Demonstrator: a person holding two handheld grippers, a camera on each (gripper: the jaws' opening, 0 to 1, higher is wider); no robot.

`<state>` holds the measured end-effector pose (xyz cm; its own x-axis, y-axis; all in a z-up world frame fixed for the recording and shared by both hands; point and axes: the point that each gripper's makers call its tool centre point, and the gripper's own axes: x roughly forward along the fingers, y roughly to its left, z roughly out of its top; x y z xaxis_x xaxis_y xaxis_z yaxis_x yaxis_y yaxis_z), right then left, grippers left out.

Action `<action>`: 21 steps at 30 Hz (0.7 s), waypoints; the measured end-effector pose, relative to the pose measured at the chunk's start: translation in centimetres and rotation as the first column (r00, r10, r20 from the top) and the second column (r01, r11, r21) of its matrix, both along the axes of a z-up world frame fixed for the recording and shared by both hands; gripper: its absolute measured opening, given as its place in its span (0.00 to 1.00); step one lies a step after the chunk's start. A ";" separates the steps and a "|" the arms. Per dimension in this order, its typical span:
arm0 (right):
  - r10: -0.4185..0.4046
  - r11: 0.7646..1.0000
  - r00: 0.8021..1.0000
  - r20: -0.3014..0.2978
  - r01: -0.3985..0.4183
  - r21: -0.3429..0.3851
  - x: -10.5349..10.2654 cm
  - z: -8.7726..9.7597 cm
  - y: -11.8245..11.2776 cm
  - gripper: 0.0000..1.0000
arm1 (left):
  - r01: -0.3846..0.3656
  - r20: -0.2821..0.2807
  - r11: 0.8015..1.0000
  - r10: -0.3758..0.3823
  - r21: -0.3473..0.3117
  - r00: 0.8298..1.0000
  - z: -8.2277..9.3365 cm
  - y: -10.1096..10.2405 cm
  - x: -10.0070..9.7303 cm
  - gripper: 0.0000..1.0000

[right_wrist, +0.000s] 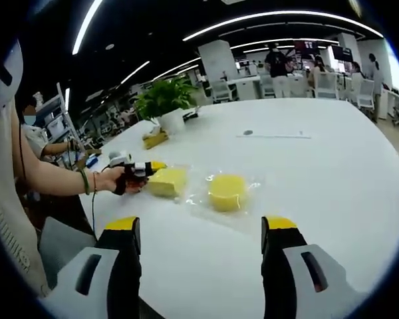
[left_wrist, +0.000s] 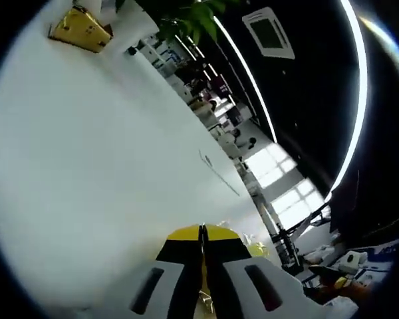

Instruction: Compare the silicone blocks by pressing each to a similar depth, holding the contact briefly, and releasing to observe deformation and rebound differences across the visible hardness samples.

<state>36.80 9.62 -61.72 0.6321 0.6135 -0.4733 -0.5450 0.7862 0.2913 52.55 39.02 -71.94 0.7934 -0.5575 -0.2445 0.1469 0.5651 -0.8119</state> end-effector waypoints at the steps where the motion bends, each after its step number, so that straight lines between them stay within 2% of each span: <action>1: 0.001 1.000 1.000 -0.001 -0.001 -0.001 0.0 0.0 0.0 0.68 | -0.005 -0.022 1.000 0.005 0.002 1.000 0.0 0.0 0.0 0.00; 4: 0.002 1.000 1.000 -0.002 -0.002 0.001 -0.2 0.0 -0.1 0.68 | -0.003 -0.032 0.999 0.004 0.036 0.999 0.3 0.1 0.0 0.00; 7: 0.004 1.000 1.000 0.001 -0.004 -0.004 -0.4 0.2 -0.1 0.68 | -0.006 -0.013 0.996 0.007 0.094 1.000 1.1 -0.1 0.0 0.00; 8: 0.006 1.000 1.000 0.003 -0.005 -0.007 -0.4 0.2 -0.2 0.68 | -0.001 0.009 0.992 0.000 0.128 1.000 1.3 -0.2 0.0 0.00; 10: 0.008 1.000 1.000 0.011 -0.008 -0.007 -0.6 0.6 -0.3 0.68 | 0.019 0.007 0.989 -0.020 0.147 1.000 1.9 -1.0 -0.2 0.00; 11: 0.007 1.000 1.000 0.017 -0.007 -0.006 -0.7 0.8 -0.3 0.68 | 0.028 0.033 0.986 -0.034 0.162 0.999 2.6 -1.4 -0.3 0.00; 16: 0.006 1.000 1.000 0.027 -0.006 -0.008 -1.0 1.0 -0.5 0.68 | 0.067 0.084 0.986 -0.081 0.155 0.993 5.1 -3.5 -0.7 0.00; 18: 0.008 1.000 0.999 0.032 -0.008 -0.003 -1.2 1.2 -0.3 0.68 | 0.074 0.108 0.979 -0.096 0.190 0.990 5.9 -4.0 -0.9 0.00; 21: 0.015 1.000 0.999 0.046 -0.015 0.001 -1.6 1.5 -0.2 0.67 | 0.103 0.131 0.977 -0.129 0.188 0.983 7.7 -5.5 -1.6 0.00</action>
